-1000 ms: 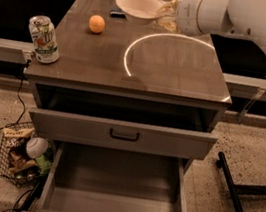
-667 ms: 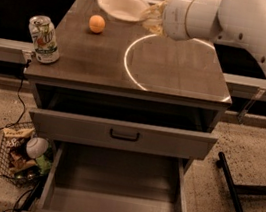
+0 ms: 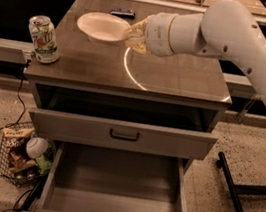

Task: Move paper bowl near 7up can

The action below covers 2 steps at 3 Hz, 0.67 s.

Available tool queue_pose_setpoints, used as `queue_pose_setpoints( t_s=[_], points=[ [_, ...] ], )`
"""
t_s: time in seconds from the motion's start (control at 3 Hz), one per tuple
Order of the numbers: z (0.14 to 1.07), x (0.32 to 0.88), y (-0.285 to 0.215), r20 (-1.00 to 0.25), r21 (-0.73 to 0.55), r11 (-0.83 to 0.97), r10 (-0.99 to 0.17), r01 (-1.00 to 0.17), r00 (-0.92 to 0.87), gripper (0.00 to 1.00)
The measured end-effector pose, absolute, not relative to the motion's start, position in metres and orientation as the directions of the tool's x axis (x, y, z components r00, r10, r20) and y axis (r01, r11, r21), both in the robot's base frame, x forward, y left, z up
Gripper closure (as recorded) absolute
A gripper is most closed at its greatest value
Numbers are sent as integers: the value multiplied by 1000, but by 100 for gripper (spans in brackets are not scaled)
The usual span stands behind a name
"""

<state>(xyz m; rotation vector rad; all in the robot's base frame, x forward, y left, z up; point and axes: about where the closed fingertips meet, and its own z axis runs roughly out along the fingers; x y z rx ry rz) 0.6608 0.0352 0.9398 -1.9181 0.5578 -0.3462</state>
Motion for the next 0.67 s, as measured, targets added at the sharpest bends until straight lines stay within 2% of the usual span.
queue_pose_setpoints(
  t_s=[0.67],
  points=[
    [873, 642, 45, -59, -851, -418, -527, -319, 848, 100]
  ],
)
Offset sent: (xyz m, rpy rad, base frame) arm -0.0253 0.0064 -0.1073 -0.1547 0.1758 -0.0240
